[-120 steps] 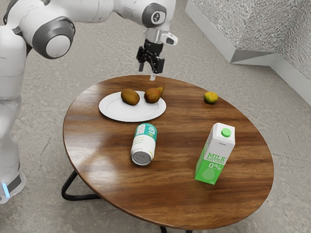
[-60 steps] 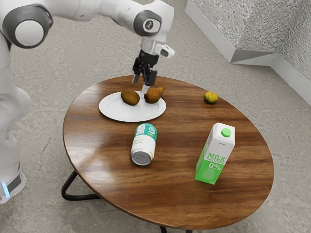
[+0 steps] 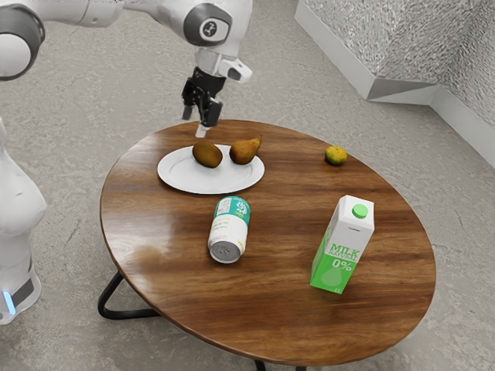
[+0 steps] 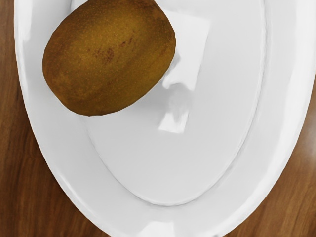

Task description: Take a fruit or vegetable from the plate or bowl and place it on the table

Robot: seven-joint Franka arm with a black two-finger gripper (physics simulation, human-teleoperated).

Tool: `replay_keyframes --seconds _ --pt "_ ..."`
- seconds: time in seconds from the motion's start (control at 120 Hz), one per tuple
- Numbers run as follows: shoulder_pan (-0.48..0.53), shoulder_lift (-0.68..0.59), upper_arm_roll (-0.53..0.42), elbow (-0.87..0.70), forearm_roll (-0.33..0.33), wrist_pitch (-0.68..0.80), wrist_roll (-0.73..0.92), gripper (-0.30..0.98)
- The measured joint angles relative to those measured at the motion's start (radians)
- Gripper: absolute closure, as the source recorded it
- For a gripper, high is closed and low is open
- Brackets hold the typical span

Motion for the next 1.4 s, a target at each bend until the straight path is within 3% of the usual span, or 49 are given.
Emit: replay_keyframes --seconds 0.092,0.192,0.475,1.4 --pt "-0.167 -0.003 0.149 -0.031 0.008 0.067 -0.005 0.02" --pt "-0.214 0.033 0.193 -0.035 0.018 0.129 -0.012 0.02" --pt "-0.222 0.128 0.203 -0.037 0.022 0.237 -0.028 0.02" --pt "-0.215 0.188 0.249 -0.042 0.018 0.353 -0.054 0.02"
